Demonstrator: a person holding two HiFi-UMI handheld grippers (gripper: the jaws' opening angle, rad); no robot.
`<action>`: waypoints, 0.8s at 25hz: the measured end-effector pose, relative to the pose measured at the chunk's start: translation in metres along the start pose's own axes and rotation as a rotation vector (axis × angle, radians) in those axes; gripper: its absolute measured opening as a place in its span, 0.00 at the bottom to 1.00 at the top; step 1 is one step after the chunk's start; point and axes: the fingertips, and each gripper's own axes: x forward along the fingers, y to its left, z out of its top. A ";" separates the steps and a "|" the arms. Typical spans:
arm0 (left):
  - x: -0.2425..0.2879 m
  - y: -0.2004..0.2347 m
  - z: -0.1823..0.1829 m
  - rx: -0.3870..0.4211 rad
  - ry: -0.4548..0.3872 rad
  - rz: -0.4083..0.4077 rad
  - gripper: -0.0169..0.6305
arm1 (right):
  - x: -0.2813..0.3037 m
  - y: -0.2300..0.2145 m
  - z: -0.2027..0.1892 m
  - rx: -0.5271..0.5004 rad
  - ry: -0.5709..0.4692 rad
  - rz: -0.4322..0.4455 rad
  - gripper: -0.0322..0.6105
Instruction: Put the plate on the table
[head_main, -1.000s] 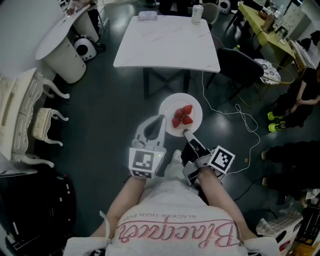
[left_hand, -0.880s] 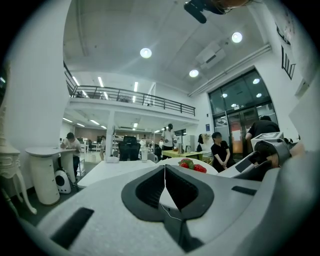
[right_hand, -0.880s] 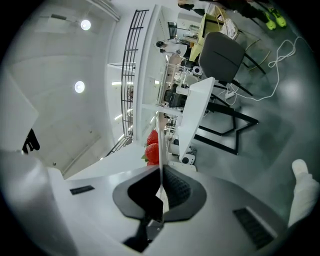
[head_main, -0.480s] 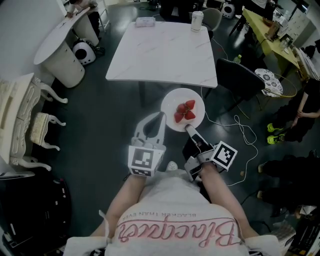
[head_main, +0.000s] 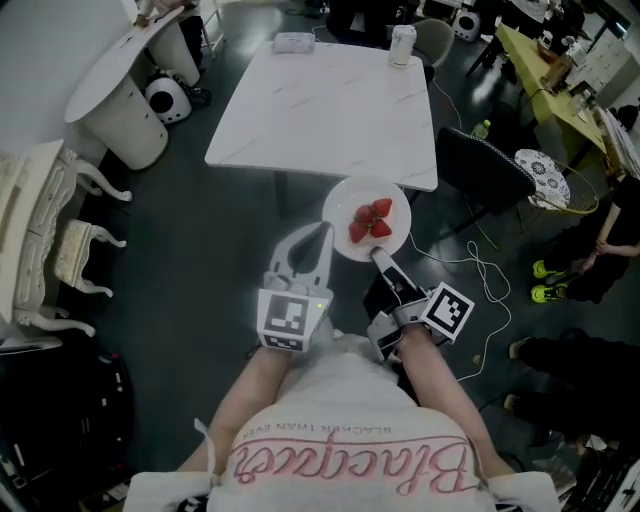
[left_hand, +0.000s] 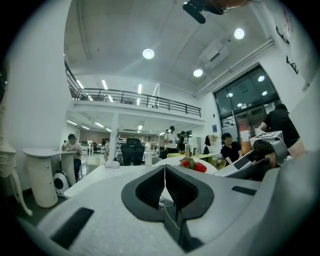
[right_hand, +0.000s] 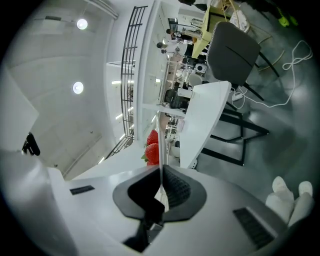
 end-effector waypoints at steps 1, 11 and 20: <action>0.005 0.003 -0.001 -0.001 0.002 0.002 0.04 | 0.004 -0.002 0.003 0.001 0.004 -0.003 0.07; 0.080 0.049 -0.001 -0.015 -0.006 0.006 0.04 | 0.060 -0.016 0.054 -0.003 -0.017 -0.018 0.06; 0.165 0.102 0.006 -0.002 -0.007 -0.038 0.04 | 0.134 -0.030 0.110 -0.004 -0.056 -0.049 0.07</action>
